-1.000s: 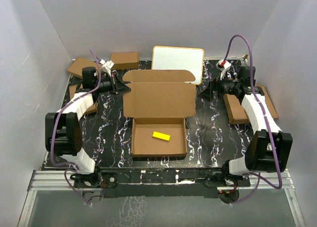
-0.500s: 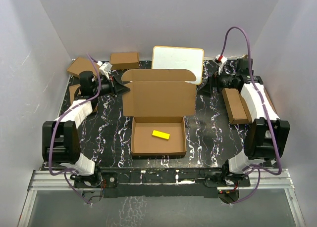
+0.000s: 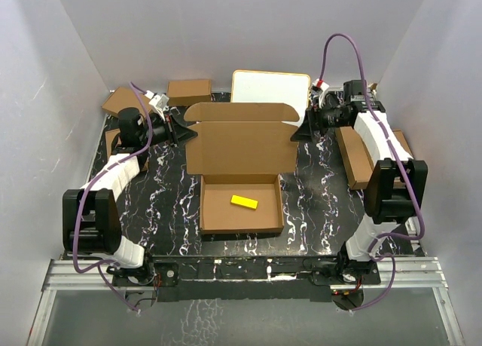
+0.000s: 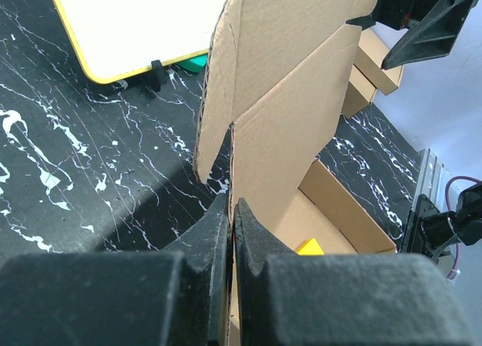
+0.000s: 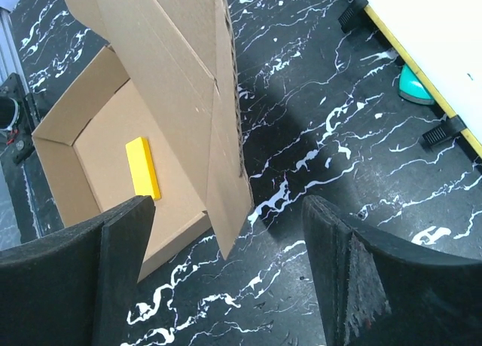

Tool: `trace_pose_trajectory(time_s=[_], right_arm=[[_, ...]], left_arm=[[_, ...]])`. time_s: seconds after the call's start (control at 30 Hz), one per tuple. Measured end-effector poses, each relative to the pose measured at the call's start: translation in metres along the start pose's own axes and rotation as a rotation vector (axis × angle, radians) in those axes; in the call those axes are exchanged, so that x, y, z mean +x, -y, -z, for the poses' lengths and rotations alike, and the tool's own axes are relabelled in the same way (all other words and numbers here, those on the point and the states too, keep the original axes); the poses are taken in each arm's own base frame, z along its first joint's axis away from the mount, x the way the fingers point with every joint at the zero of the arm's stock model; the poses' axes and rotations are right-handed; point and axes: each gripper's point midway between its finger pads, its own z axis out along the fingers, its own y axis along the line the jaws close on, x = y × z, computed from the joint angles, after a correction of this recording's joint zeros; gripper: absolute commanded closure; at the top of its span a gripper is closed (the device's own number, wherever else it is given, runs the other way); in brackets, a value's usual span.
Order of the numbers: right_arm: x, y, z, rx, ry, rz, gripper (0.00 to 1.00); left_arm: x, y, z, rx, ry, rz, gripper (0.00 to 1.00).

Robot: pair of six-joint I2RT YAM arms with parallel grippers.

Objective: Fold the paper box

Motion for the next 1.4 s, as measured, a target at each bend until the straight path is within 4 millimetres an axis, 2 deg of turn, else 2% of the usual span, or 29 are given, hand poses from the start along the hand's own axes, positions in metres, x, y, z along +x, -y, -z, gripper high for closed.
trace_pose_trajectory(time_s=[0.13, 0.3, 0.43, 0.6, 0.67, 0.8, 0.93, 1.03, 1.2, 1.4], right_arm=[[-0.004, -0.003, -0.006, -0.017, -0.008, 0.009, 0.21], [-0.002, -0.001, -0.015, -0.034, -0.024, 0.002, 0.35], [0.000, -0.001, -0.016, -0.037, -0.030, -0.002, 0.52], [0.000, -0.002, -0.015, -0.040, -0.032, 0.005, 0.82], [-0.001, -0.002, -0.015, -0.041, -0.032, 0.011, 0.90], [-0.001, -0.005, -0.015, -0.055, -0.029, 0.022, 0.92], [-0.002, -0.006, -0.014, -0.057, -0.031, 0.039, 0.92], [-0.002, -0.006, -0.012, -0.052, -0.034, 0.059, 0.92], [-0.007, -0.009, -0.006, -0.039, -0.039, 0.108, 0.92], [-0.009, -0.009, -0.003, -0.030, -0.051, 0.150, 0.92]], left_arm=[[0.000, 0.002, -0.001, 0.006, 0.000, 0.000, 1.00], [0.000, 0.003, -0.001, 0.008, 0.000, 0.000, 1.00], [-0.001, 0.003, -0.001, 0.009, 0.001, -0.002, 1.00], [-0.001, 0.005, -0.002, 0.012, 0.001, -0.005, 1.00], [-0.001, 0.005, -0.002, 0.013, 0.001, -0.005, 1.00], [0.000, 0.005, -0.002, 0.013, 0.000, -0.005, 1.00], [0.004, 0.005, -0.001, 0.012, -0.017, -0.003, 0.78], [0.009, 0.007, 0.002, 0.009, -0.037, -0.005, 0.72], [0.009, 0.013, 0.003, 0.037, -0.061, -0.002, 0.71], [-0.002, 0.027, 0.004, 0.100, -0.066, -0.018, 0.74]])
